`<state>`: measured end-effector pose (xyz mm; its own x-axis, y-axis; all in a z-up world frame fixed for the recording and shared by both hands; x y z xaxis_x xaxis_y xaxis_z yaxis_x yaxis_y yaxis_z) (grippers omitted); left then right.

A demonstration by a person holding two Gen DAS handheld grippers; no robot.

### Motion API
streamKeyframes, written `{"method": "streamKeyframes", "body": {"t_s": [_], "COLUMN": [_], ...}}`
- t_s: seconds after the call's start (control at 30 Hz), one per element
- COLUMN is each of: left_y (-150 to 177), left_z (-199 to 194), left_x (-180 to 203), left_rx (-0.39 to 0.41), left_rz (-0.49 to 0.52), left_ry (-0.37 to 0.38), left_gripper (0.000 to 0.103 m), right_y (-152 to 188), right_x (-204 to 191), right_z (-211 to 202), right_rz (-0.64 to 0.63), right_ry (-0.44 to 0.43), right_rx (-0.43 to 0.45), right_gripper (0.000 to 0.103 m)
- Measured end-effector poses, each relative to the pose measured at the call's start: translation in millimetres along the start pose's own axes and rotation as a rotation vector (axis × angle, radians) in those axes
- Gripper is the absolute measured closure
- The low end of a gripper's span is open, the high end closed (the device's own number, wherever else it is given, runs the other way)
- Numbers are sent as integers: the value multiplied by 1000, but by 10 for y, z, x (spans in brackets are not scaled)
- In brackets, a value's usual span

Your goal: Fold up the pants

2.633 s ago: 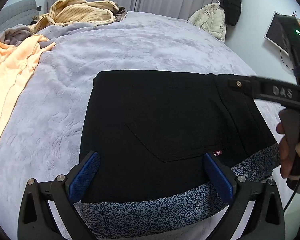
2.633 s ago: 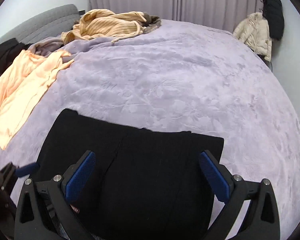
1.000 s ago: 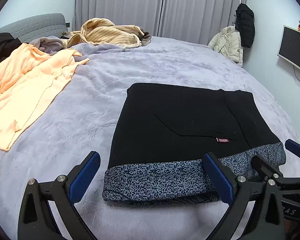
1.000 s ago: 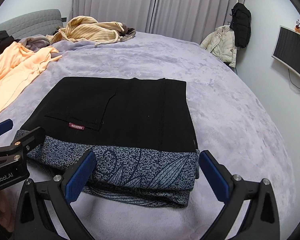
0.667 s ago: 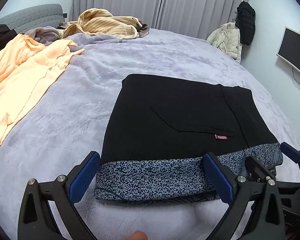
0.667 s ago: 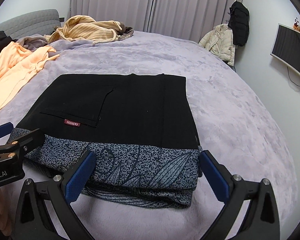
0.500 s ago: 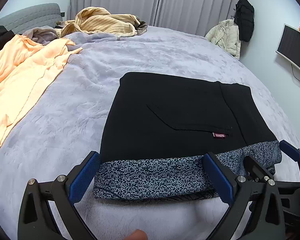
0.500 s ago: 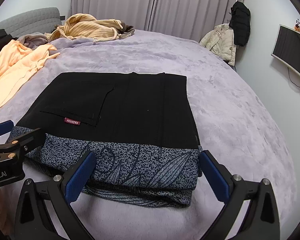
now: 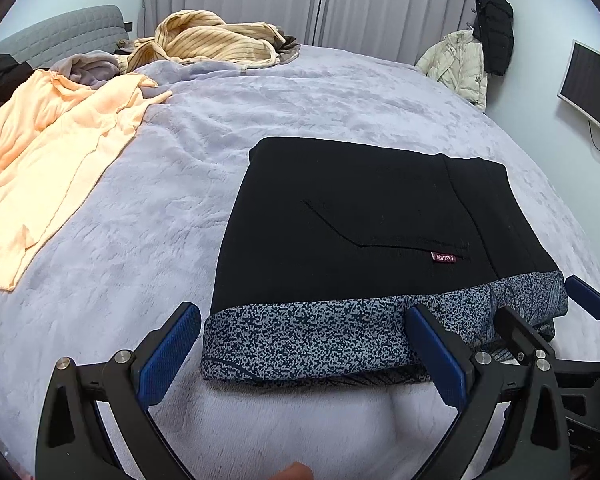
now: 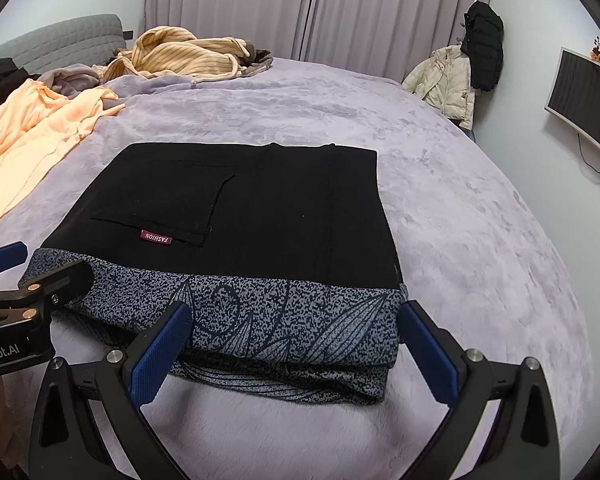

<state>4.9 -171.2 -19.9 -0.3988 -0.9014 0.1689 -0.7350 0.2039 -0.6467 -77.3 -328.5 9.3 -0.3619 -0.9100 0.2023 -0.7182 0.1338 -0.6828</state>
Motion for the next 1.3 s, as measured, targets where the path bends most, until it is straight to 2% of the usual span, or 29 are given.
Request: {"method": "streamKeyframes", "body": {"t_s": [1.3], "left_y": [-45], "left_z": [-104], "left_x": [88], "left_rx": [-15], "left_rz": [54], "left_ry": [-25], "left_gripper": [0], "right_y": [72], "right_x": [90], "right_z": [-83], "right_rz": [12], "right_ry": [-45], "right_rx": [-10], "right_gripper": [0]}}
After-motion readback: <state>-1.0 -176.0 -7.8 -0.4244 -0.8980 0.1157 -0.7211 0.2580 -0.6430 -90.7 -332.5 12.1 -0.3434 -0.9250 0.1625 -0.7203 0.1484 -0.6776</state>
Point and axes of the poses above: each gripper's, at about its wrist camera, not at the fingertips, and z roughly the way its jaws point, x to its right, y to its underside, the point moved 8 cm from there along z, roughly the way its jaws point, and after that the axes turned 1 degree about y, right-handed, at the moved point
